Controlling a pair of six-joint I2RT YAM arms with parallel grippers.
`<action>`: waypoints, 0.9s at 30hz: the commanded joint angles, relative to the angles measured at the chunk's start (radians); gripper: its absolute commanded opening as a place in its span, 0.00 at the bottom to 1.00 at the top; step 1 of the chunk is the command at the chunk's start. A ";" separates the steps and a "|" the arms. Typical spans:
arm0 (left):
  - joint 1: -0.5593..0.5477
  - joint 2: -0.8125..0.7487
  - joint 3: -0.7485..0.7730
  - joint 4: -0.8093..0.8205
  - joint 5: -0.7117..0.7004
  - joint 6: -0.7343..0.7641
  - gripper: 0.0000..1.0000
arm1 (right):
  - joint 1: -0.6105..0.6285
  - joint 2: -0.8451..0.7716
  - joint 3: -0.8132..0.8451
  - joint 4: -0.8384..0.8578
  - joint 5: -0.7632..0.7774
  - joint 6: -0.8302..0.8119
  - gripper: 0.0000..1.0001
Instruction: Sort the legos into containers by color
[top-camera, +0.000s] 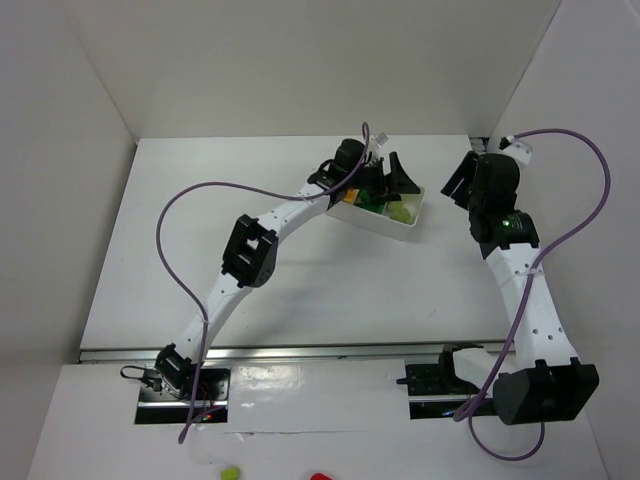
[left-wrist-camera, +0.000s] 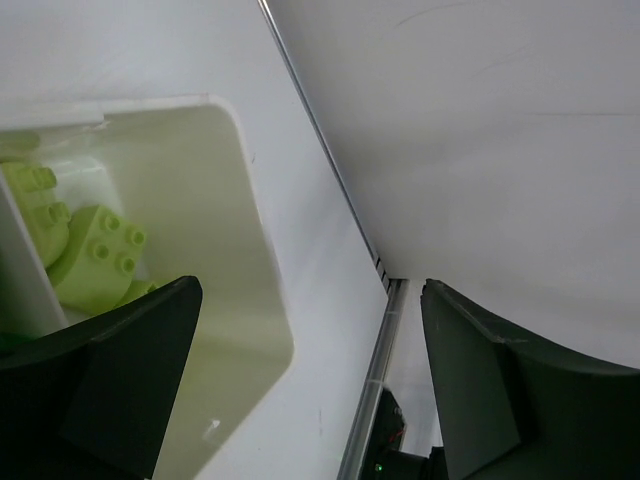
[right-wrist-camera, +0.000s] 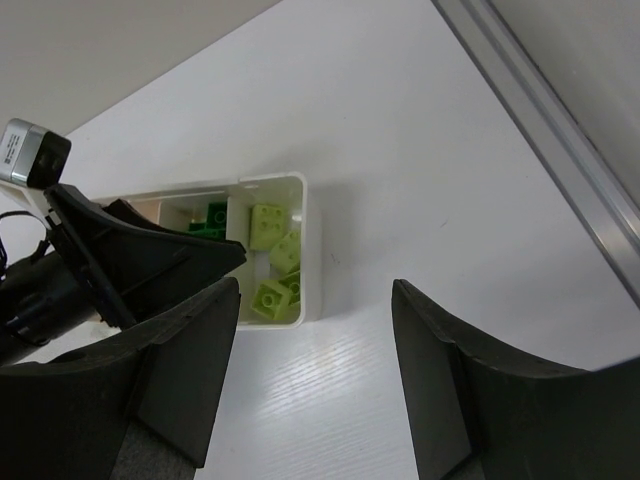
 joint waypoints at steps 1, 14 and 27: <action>-0.002 -0.129 -0.017 0.036 0.028 0.052 1.00 | -0.008 -0.003 0.011 0.001 -0.014 -0.003 0.70; 0.194 -0.848 -0.849 -0.412 -0.574 0.570 0.99 | -0.008 -0.035 -0.102 0.064 -0.072 0.050 0.70; 0.254 -0.725 -0.953 -0.463 -0.708 0.725 0.96 | -0.008 0.009 -0.084 0.098 -0.109 0.050 0.70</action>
